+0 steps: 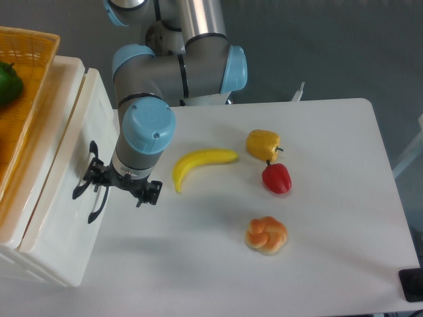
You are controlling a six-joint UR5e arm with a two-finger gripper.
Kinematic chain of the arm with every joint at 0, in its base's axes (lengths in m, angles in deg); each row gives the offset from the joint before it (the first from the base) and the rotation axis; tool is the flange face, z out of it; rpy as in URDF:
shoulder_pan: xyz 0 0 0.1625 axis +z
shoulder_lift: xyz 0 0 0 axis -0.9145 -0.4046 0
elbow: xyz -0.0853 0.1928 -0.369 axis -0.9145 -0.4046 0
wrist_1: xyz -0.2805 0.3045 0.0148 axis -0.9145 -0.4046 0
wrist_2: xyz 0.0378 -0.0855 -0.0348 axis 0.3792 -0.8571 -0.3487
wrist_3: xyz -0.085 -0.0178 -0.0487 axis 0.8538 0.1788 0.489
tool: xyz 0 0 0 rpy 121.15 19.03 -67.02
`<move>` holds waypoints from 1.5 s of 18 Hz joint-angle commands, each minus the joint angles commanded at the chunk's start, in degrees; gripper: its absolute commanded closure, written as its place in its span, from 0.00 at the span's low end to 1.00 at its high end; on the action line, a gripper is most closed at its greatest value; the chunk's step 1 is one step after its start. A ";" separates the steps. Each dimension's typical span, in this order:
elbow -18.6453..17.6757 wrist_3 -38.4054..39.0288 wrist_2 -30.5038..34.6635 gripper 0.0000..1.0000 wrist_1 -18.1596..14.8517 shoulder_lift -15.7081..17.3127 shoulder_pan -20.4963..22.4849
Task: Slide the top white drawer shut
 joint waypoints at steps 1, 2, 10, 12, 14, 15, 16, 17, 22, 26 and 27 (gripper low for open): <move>0.00 0.00 0.00 0.00 0.00 0.00 0.00; 0.00 0.00 0.00 0.00 0.00 0.00 0.00; 0.00 0.00 0.00 0.00 0.00 0.00 0.00; 0.00 0.00 -0.09 0.00 0.00 0.00 0.00; 0.00 0.00 -0.18 0.00 0.00 0.00 0.00; 0.00 0.00 -0.44 0.00 0.00 0.00 -0.09; 0.00 0.00 -0.44 0.00 0.00 0.00 -0.09; 0.00 0.00 -0.44 0.00 0.00 0.00 -0.09; 0.00 0.00 -0.44 0.00 0.00 0.00 -0.09; 0.61 -0.53 0.17 0.00 0.00 -0.09 0.44; 0.88 -0.70 0.17 0.00 0.09 -0.17 0.70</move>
